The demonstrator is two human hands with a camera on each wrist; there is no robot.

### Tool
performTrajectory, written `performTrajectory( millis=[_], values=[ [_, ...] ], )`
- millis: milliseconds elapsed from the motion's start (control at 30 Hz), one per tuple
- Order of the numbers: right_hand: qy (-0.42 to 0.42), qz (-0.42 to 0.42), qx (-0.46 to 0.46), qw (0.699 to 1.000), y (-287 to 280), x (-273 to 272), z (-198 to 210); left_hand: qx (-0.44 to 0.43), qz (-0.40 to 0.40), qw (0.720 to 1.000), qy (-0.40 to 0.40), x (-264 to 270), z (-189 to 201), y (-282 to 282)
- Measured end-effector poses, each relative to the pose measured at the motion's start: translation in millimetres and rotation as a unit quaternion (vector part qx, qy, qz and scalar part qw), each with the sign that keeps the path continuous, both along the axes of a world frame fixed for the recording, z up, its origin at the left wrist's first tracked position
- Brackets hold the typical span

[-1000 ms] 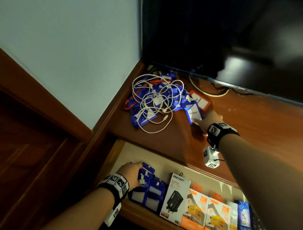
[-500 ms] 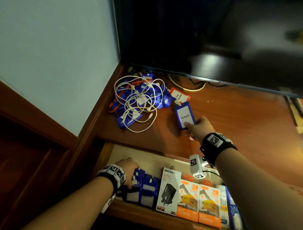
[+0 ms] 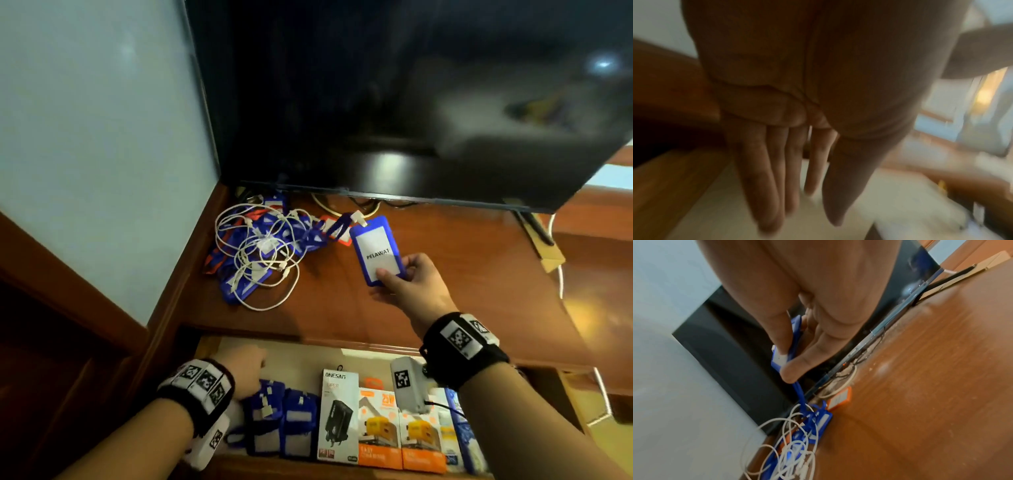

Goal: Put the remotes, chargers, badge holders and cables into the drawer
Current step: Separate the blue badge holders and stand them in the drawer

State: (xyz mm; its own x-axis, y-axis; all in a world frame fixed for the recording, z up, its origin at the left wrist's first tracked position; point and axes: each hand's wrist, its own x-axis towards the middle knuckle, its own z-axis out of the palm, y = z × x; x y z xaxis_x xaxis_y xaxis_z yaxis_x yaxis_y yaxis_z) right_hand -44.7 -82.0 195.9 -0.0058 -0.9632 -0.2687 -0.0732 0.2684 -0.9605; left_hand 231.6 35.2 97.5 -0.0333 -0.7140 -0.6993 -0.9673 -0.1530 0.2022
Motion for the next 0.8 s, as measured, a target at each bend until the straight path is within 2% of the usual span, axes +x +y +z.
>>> performTrajectory(
  millis=[67, 133, 233, 367, 500, 567, 700, 800],
  values=[
    [-0.028, -0.002, -0.02, 0.999, 5.2, -1.3, 8.2, -0.04, 0.011, 0.998, 0.048, -3.4, 40.2, -4.0],
    [-0.039, 0.003, -0.05, 0.998, 8.4, -2.0, 16.8, -0.088, 0.057, 0.983, 0.151, -10.9, 81.1, -9.9],
    [-0.047, 0.017, -0.088, 0.995, 10.3, -1.0, 34.4, -0.183, 0.119, 0.938, 0.27, -25.4, 139.0, -25.4],
    [-0.064, 0.046, -0.136, 0.988, 13.0, 2.2, 59.1, -0.33, 0.146, 0.881, 0.307, -40.0, 190.9, -63.6],
    [-0.111, 0.069, -0.164, 0.978, 22.9, 3.7, 84.6, -0.366, 0.183, 0.845, 0.344, -54.0, 225.3, -103.7],
    [-0.114, 0.078, -0.174, 0.975, 28.9, 3.4, 94.3, -0.369, 0.177, 0.824, 0.392, -58.7, 236.4, -121.7],
    [-0.127, 0.074, -0.203, 0.968, 34.8, -1.0, 115.9, -0.276, 0.166, 0.785, 0.529, -61.5, 234.7, -148.3],
    [-0.15, 0.072, -0.224, 0.96, 37.2, -7.7, 131.5, -0.276, 0.182, 0.747, 0.577, -64.2, 237.0, -147.8]
  ],
)
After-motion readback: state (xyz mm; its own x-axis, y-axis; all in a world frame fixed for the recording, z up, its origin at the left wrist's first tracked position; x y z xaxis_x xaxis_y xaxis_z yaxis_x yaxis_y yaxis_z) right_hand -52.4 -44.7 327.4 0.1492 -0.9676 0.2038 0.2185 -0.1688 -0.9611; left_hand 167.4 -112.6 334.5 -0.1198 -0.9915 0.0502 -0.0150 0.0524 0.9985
